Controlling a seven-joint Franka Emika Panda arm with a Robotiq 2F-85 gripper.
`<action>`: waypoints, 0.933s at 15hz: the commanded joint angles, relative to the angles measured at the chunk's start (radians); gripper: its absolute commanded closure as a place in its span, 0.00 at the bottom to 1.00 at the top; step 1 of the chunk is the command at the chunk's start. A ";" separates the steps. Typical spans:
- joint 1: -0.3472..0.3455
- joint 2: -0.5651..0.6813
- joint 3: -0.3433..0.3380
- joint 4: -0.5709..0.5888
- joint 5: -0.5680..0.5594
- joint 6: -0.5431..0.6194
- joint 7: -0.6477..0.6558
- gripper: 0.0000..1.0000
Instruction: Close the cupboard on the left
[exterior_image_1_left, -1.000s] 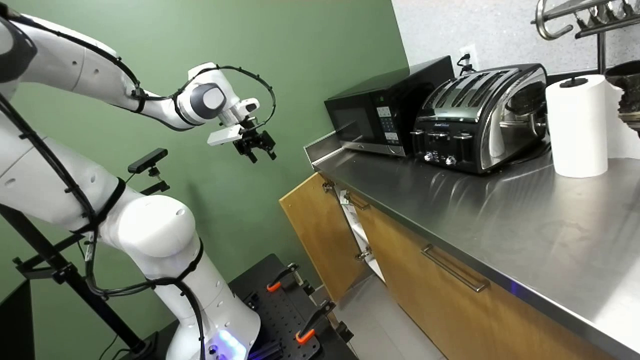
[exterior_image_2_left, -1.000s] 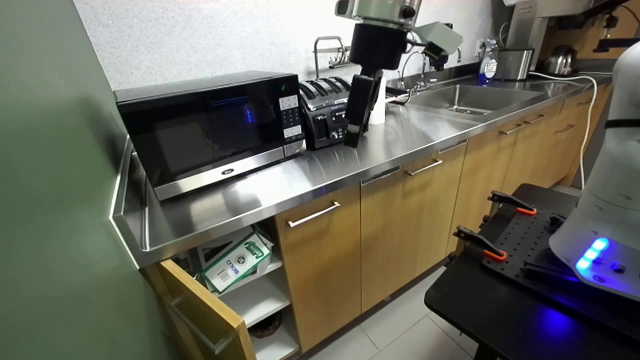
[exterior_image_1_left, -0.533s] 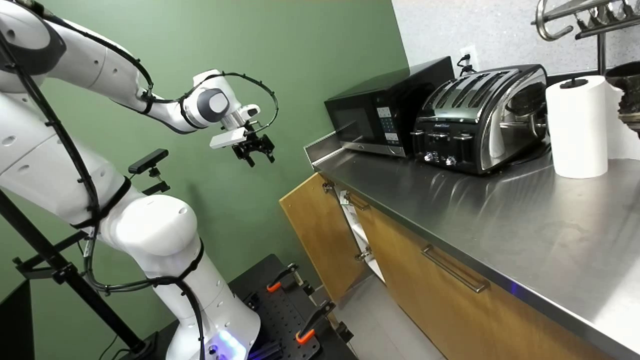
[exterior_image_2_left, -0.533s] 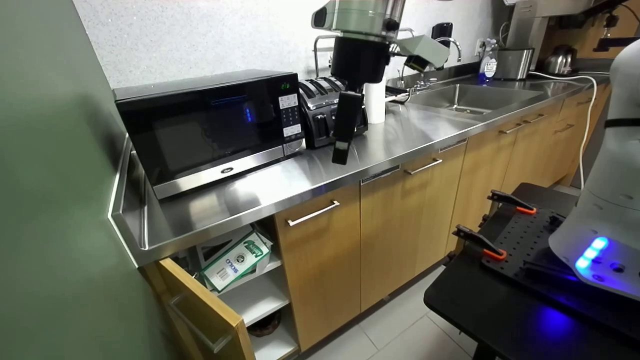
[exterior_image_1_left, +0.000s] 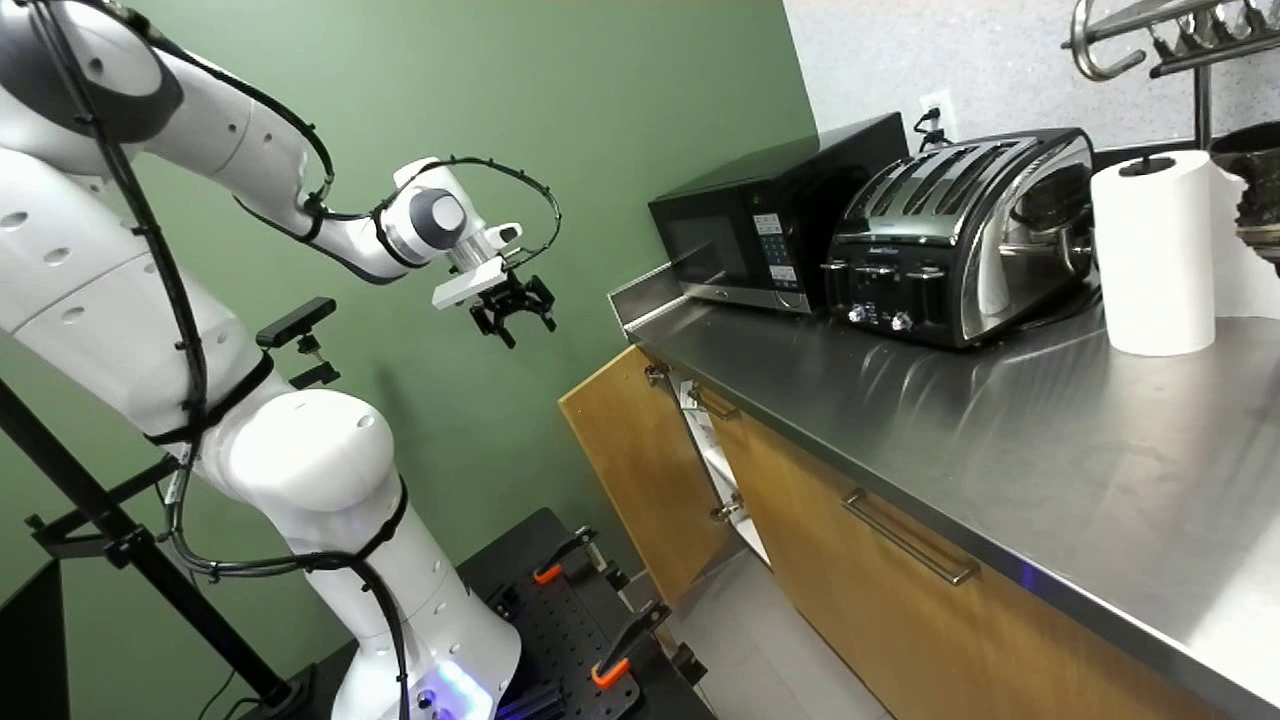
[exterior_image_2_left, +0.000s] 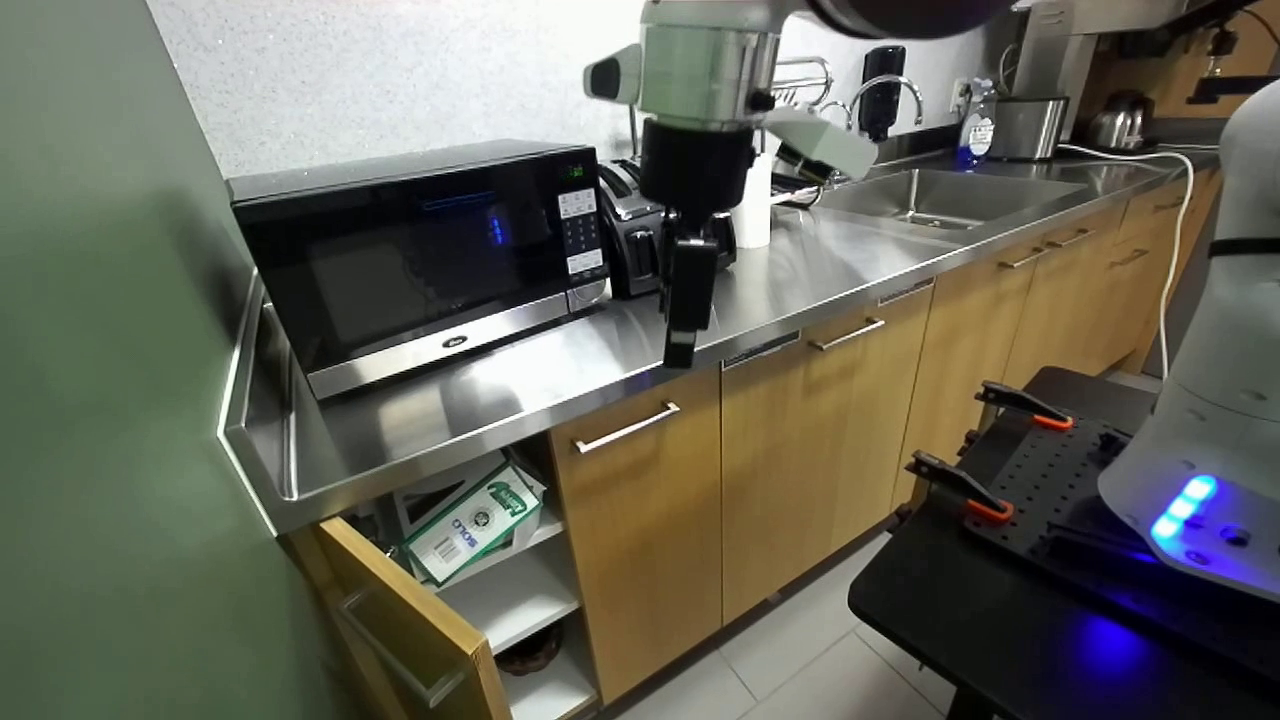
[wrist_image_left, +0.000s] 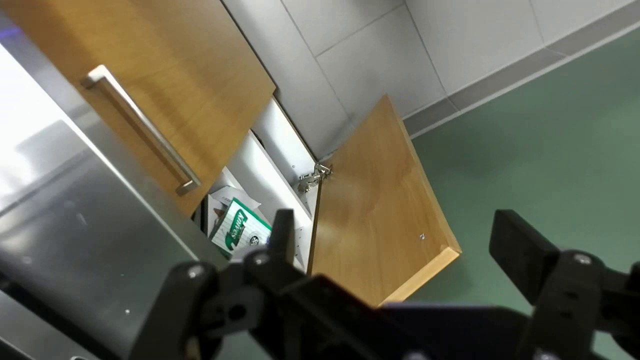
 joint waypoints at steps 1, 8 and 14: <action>-0.016 0.231 0.054 0.184 -0.202 -0.003 -0.011 0.00; 0.075 0.659 0.000 0.555 -0.649 0.031 -0.091 0.00; 0.100 0.758 -0.010 0.633 -0.573 0.096 -0.188 0.00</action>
